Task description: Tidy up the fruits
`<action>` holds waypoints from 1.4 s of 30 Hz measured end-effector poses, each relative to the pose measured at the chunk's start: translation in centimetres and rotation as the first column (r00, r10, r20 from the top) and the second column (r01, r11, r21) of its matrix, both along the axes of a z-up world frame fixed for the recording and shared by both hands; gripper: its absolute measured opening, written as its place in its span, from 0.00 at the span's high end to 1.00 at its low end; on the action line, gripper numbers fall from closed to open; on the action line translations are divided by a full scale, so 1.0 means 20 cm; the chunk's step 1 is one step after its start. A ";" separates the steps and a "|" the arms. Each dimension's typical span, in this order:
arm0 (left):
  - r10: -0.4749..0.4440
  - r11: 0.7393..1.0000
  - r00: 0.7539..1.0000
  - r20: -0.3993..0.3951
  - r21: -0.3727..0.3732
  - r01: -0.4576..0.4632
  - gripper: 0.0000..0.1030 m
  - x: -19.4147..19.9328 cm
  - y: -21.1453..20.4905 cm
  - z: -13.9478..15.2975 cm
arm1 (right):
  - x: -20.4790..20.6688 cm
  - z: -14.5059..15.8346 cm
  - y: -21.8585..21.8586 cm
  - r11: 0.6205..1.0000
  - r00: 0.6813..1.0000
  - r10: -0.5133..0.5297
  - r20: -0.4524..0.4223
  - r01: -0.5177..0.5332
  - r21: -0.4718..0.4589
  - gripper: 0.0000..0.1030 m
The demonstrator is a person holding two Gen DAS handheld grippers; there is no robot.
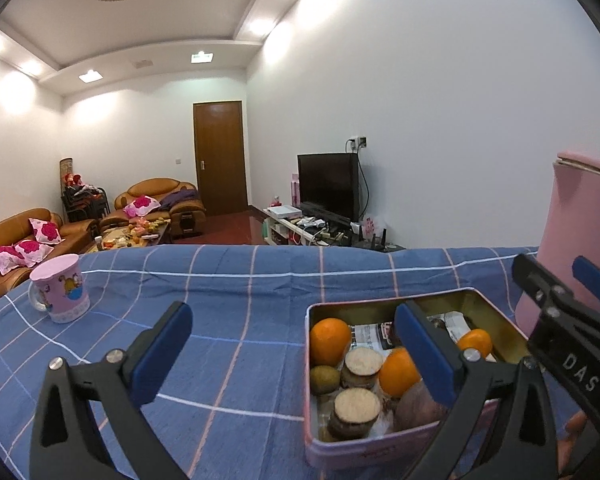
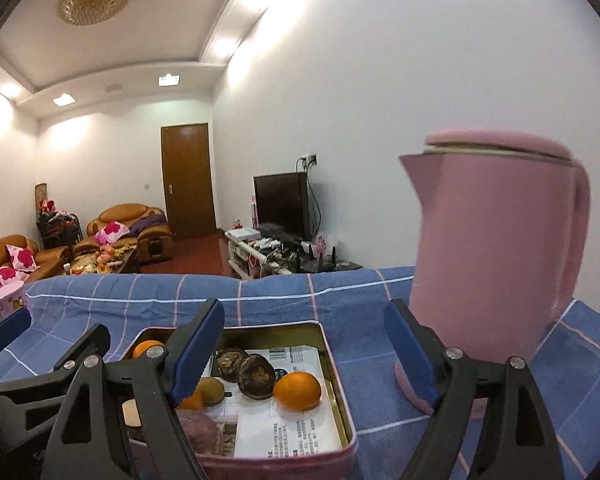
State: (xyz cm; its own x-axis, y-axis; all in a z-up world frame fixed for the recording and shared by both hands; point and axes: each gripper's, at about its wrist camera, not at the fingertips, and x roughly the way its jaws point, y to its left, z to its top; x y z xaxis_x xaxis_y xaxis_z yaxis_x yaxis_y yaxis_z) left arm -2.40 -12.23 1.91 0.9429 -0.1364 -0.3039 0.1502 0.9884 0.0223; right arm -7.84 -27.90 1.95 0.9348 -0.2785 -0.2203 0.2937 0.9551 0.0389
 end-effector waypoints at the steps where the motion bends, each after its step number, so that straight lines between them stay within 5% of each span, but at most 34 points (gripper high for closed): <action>1: 0.000 1.000 1.000 -0.001 -0.002 0.000 0.00 -0.01 0.01 0.00 | -0.02 0.00 0.01 1.000 1.000 -0.003 0.010 0.003 -0.004 0.19; 13: 0.004 1.000 1.000 0.011 -0.025 -0.004 0.00 -0.11 0.09 -0.01 | -0.18 0.03 0.07 0.999 0.997 -0.032 0.065 0.035 -0.039 0.19; 42: 0.002 1.000 1.000 0.008 -0.022 -0.002 0.00 -0.11 0.08 0.00 | -0.19 0.03 0.08 0.998 0.997 -0.043 0.066 0.046 -0.034 0.17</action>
